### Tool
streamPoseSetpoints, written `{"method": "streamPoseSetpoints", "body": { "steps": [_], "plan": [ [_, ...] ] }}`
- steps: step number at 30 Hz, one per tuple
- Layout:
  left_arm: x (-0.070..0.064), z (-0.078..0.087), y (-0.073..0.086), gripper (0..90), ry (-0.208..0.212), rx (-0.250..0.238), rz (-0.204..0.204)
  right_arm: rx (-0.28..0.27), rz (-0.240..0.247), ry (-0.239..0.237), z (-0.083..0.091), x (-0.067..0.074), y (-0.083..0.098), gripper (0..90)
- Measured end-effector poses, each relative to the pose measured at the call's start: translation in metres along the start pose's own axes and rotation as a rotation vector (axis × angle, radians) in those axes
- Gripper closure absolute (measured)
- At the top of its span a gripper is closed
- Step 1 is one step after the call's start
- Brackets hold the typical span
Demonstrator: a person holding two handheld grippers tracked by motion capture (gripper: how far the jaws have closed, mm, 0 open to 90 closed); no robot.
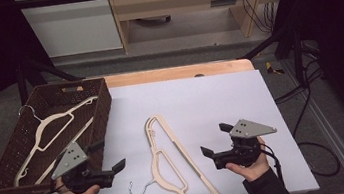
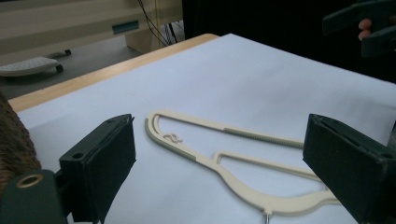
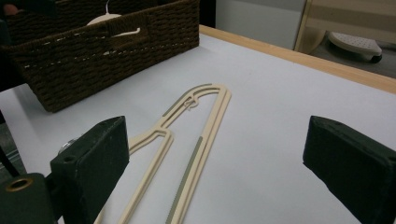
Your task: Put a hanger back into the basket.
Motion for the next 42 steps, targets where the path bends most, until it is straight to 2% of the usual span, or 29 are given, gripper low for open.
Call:
{"method": "streamPoseSetpoints", "body": {
  "steps": [2,7,12,16,19,25,32,34,42],
  "plan": [
    [-0.004,-0.006,0.006,9.7,0.024,0.015,0.016,0.007,0.005,-0.006,-0.002,0.003,0.002,7.3],
    [-0.014,-0.024,0.024,10.9,0.060,0.086,0.018,0.025,0.013,-0.019,-0.007,0.010,0.007,7.2],
    [-0.021,-0.037,0.038,13.4,0.081,0.151,0.003,0.041,0.020,-0.035,-0.010,0.016,0.012,7.2],
    [-0.026,-0.046,0.048,16.0,0.105,0.195,0.011,0.050,0.021,-0.045,-0.011,0.021,0.016,7.2],
    [-0.031,-0.055,0.059,18.1,0.128,0.260,-0.010,0.056,0.025,-0.053,-0.012,0.026,0.018,7.3],
    [-0.035,-0.069,0.078,31.8,0.161,0.368,-0.012,0.060,0.027,-0.059,-0.013,0.028,0.020,7.5],
    [-0.032,-0.081,0.096,49.1,0.155,0.446,0.008,0.064,0.027,-0.061,-0.013,0.028,0.021,7.7],
    [-0.032,-0.083,0.100,55.3,0.160,0.470,0.002,0.066,0.028,-0.060,-0.014,0.029,0.022,7.7],
    [-0.035,-0.087,0.106,74.1,0.173,0.498,0.019,0.074,0.030,-0.065,-0.015,0.031,0.023,7.8]
  ]
}}
Point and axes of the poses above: each handheld gripper's, and its own axes: z roughly backward along the jaws, y roughly out of its underside, x roughly to its left, the point moved 8 cm from there along -z, roughly forward along the jaws, and after that the axes turned 11 degrees about y, right-handed, at the moved point
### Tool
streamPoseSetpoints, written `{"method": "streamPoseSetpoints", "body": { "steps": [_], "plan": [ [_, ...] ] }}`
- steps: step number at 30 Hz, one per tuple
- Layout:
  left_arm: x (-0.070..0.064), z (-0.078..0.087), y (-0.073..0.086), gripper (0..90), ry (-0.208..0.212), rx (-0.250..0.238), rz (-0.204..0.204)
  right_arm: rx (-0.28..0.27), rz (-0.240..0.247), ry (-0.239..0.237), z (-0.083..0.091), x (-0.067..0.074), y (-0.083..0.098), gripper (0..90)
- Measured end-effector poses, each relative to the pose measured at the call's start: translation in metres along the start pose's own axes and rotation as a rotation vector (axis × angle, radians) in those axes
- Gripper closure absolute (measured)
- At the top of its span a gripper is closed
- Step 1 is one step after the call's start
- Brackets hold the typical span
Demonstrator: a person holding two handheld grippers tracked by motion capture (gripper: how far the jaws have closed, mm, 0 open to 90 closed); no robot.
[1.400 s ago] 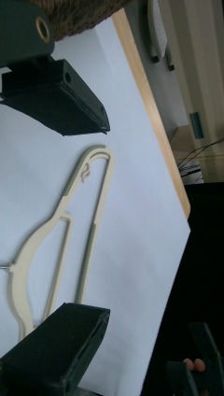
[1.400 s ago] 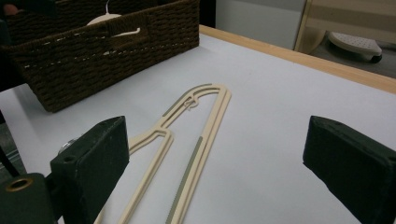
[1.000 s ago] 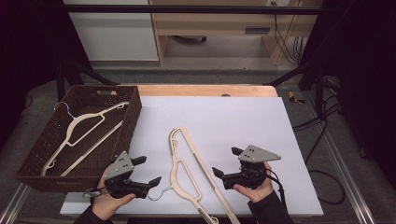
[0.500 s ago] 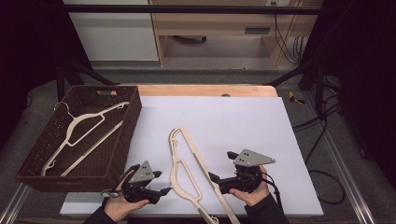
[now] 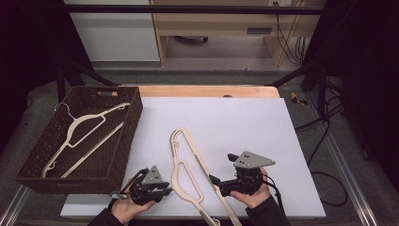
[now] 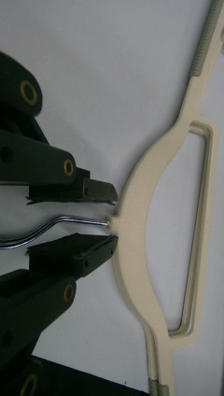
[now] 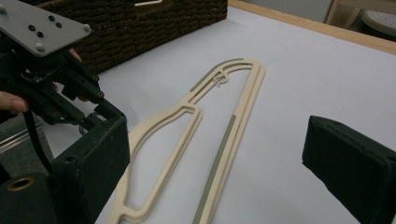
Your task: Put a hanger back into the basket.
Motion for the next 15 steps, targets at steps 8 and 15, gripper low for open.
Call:
{"method": "streamPoseSetpoints", "body": {
  "steps": [8,15],
  "plan": [
    [0.0020,-0.0030,-0.0002,78.6,-0.004,-0.010,0.007,0.002,0.002,-0.004,-0.0009,0.0014,0.0003,7.8],
    [0.0000,-0.0041,-0.0001,85.9,-0.003,-0.005,0.017,0.000,0.003,-0.006,-0.0008,0.0015,0.0001,7.9]
  ]
}}
Point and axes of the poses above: each handheld gripper's, and its own axes: z roughly backward along the jaws, y roughly out of its underside, x roughly to its left, the point moved 8 cm from there along -z, roughly forward along the jaws, and after that the axes turned 11 degrees about y, right-handed, at the moved point
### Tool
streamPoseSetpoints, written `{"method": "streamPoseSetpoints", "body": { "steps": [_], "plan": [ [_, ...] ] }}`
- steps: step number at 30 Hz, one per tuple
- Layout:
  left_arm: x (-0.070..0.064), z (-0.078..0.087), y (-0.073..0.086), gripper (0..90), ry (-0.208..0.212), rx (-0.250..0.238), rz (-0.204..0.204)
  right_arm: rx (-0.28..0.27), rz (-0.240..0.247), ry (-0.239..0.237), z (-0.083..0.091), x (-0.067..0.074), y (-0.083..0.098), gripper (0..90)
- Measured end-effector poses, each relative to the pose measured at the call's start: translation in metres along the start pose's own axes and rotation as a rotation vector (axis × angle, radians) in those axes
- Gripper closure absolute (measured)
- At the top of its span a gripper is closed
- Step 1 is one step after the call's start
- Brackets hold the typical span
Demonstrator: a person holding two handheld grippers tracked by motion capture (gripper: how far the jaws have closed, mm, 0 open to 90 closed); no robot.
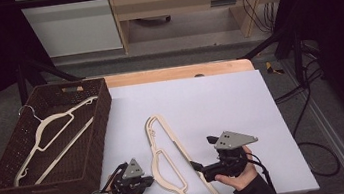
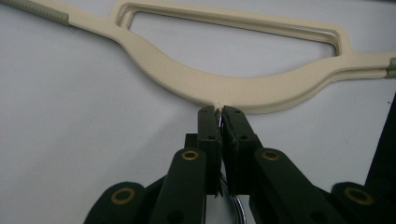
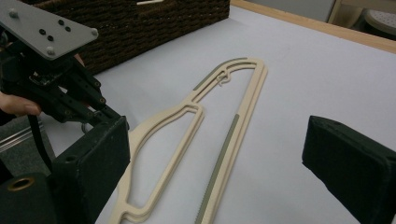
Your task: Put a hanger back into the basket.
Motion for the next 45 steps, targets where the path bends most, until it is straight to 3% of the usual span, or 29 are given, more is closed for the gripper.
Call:
{"method": "streamPoseSetpoints", "body": {
  "steps": [17,23,26,30,45],
  "plan": [
    [-0.003,0.009,-0.008,88.6,0.020,-0.015,-0.016,0.030,0.030,-0.039,-0.010,0.014,0.006,10.0],
    [-0.002,0.003,-0.004,88.5,0.028,0.015,-0.005,0.061,0.053,-0.055,-0.017,0.023,0.011,9.9],
    [-0.001,0.001,-0.001,88.5,0.029,0.036,-0.018,0.060,0.053,-0.056,-0.017,0.023,0.011,9.9],
    [-0.001,0.001,-0.002,88.4,0.041,0.011,0.011,0.055,0.047,-0.057,-0.016,0.022,0.011,9.7],
    [0.000,0.004,-0.004,88.3,0.064,0.015,0.018,0.048,0.038,-0.051,-0.015,0.020,0.009,8.8]
  ]
}}
Point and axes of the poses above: each handheld gripper's, and its own axes: z roughly backward along the jaws, y roughly out of its underside, x roughly to its left, the point moved 8 cm from there along -z, roughly forward along the jaws, and after that the axes turned 11 degrees about y, right-handed, at the moved point
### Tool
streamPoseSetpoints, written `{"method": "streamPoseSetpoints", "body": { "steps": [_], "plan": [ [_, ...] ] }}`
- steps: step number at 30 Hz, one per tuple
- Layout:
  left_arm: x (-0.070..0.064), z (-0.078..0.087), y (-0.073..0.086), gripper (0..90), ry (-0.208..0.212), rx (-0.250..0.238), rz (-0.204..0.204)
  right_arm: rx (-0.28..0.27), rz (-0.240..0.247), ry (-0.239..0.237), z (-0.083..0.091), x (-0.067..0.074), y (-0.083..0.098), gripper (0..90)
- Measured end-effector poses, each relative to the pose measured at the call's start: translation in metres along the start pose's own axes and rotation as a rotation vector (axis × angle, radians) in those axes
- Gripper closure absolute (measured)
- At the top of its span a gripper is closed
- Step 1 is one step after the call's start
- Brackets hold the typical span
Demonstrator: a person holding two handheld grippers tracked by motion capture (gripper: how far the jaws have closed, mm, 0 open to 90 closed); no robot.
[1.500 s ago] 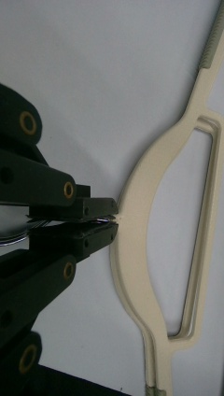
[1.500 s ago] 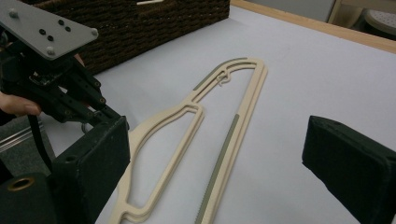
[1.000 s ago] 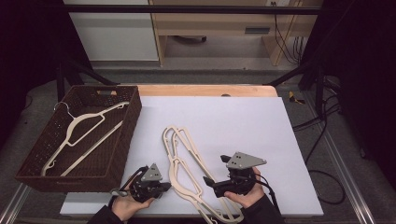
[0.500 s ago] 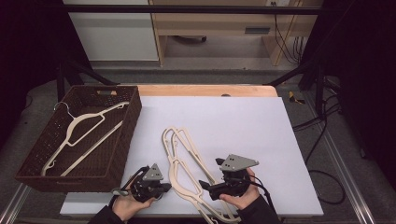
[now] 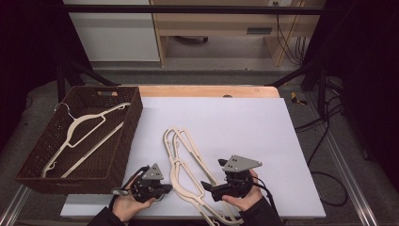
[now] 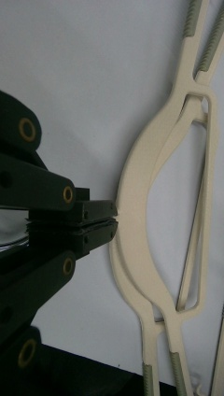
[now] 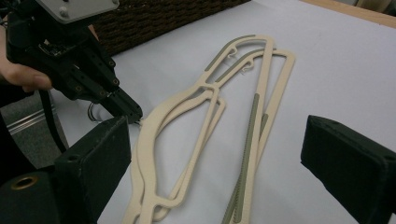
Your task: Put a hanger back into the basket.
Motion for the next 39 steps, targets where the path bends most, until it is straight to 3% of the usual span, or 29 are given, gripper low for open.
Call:
{"method": "streamPoseSetpoints", "body": {
  "steps": [11,17,24,35,39],
  "plan": [
    [0.001,-0.001,0.001,88.3,-0.002,0.011,0.004,-0.003,-0.002,-0.001,0.001,0.000,-0.001,8.6],
    [-0.003,0.007,-0.006,88.7,-0.010,-0.012,-0.011,-0.002,0.000,-0.001,0.000,0.000,0.000,8.7],
    [-0.006,0.011,-0.010,88.8,-0.016,0.003,-0.015,0.008,0.007,-0.008,-0.003,0.003,0.002,9.1],
    [-0.016,0.024,-0.026,88.8,-0.065,0.002,-0.022,0.022,0.032,-0.042,-0.013,0.021,0.001,12.0],
    [-0.017,0.034,-0.033,88.8,-0.078,0.008,-0.023,0.050,0.047,-0.053,-0.020,0.030,0.003,12.8]
  ]
}}
Point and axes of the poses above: each handheld gripper's, and its own axes: z roughly backward along the jaws, y roughly out of its underside, x roughly to its left, the point moved 8 cm from there along -z, roughly forward along the jaws, and after that the axes turned 11 degrees about y, right-handed, at the moved point
